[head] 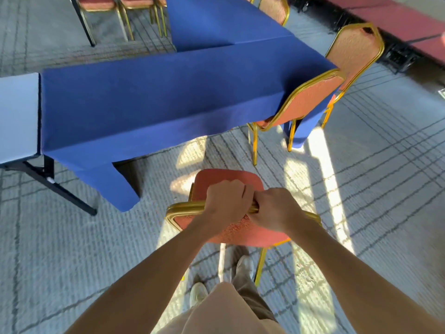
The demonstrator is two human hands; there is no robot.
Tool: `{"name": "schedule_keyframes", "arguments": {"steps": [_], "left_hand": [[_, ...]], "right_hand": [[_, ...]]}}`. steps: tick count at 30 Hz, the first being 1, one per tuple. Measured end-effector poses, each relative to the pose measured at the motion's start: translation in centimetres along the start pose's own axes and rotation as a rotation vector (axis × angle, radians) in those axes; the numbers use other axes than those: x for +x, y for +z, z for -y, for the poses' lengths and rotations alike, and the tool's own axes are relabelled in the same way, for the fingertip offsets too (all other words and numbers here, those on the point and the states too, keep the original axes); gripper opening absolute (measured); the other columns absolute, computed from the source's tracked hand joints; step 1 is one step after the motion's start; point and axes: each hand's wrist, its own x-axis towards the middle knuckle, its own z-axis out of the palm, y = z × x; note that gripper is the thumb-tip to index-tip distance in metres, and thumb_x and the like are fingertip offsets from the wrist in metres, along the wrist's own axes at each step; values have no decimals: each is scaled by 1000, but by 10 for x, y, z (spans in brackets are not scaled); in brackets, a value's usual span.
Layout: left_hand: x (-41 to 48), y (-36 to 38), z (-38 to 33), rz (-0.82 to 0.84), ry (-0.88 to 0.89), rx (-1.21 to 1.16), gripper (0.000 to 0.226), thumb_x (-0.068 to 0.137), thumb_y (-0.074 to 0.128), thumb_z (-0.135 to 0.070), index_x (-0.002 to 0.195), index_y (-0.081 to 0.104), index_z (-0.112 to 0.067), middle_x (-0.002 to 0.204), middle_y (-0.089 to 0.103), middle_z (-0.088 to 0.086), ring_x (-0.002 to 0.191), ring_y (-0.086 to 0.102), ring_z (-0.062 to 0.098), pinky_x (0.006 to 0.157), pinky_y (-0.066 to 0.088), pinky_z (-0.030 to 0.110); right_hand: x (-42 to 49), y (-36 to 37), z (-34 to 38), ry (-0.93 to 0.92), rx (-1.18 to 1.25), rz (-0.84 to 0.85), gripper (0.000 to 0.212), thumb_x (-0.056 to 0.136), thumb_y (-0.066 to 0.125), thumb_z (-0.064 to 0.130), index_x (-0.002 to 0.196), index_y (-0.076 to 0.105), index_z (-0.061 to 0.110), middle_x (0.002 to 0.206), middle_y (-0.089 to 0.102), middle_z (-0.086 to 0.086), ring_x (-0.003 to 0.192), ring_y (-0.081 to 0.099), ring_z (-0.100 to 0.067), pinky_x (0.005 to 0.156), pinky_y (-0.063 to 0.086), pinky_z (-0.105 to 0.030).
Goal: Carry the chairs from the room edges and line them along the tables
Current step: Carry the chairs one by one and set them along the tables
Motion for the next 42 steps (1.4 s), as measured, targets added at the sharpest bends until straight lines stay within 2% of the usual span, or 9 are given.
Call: {"name": "schedule_keyframes", "arguments": {"steps": [5, 14, 20, 24, 26, 29, 32, 38, 42], "left_hand": [[42, 27, -14, 12, -16, -36, 59, 92, 9, -38, 98, 64, -19, 94, 67, 5, 86, 64, 30, 60, 32, 32], [152, 23, -42, -79, -118, -74, 53, 105, 32, -36, 72, 68, -15, 68, 66, 4, 64, 63, 24, 55, 43, 33], [205, 7, -12, -134, -138, 5, 36, 106, 37, -30, 101, 69, -15, 82, 68, 8, 72, 63, 31, 64, 52, 39], [234, 9, -9, -100, -174, 44, 48, 106, 21, -40, 101, 67, -26, 78, 64, -7, 65, 52, 18, 56, 37, 29], [251, 7, -3, -117, -165, 84, 52, 103, 16, -38, 98, 65, -22, 77, 64, -3, 64, 52, 19, 58, 41, 31], [276, 2, 5, -158, -125, 130, 41, 103, 26, -29, 94, 63, -16, 73, 65, 5, 65, 57, 29, 55, 44, 35], [307, 0, 15, -226, -148, 124, 37, 102, 36, -26, 82, 64, -12, 68, 63, 9, 62, 56, 37, 52, 34, 33], [389, -7, 53, -365, -49, 252, 39, 93, 37, -19, 61, 59, -14, 46, 53, 2, 36, 43, 28, 48, 8, 18], [448, -16, 77, -233, -58, 256, 39, 103, 32, -21, 79, 63, -19, 61, 59, -5, 49, 51, 20, 40, 39, 27]], "right_hand": [[31, 0, -47, -23, -38, 48, 27, 89, 58, 44, 107, 63, 24, 91, 67, -2, 85, 65, -26, 69, 48, -35], [96, -35, -141, -69, 16, -47, 22, 91, 54, 41, 103, 61, 23, 87, 67, -1, 82, 65, -26, 66, 48, -35], [157, -67, -150, -122, 40, -127, 13, 92, 55, 35, 98, 58, 24, 88, 65, -2, 80, 64, -27, 67, 49, -36], [182, -85, -169, -148, 53, -60, 19, 93, 51, 38, 100, 56, 21, 90, 65, -6, 82, 63, -31, 68, 49, -37], [196, -91, -175, -161, 67, -58, 20, 93, 50, 39, 99, 56, 22, 89, 65, -5, 82, 63, -31, 69, 49, -38], [225, -100, -184, -168, 78, -41, 19, 94, 49, 38, 101, 57, 22, 89, 65, -6, 83, 64, -31, 70, 49, -38], [258, -107, -195, -184, 76, -58, 21, 93, 51, 40, 99, 57, 22, 89, 66, -5, 83, 64, -31, 69, 49, -38], [343, -131, -221, -183, 48, -81, 22, 90, 55, 45, 95, 58, 24, 87, 66, -4, 81, 63, -29, 68, 49, -37], [400, -152, -236, -175, 23, -54, 22, 91, 54, 44, 93, 58, 22, 85, 65, -4, 81, 63, -29, 65, 47, -36]]}}
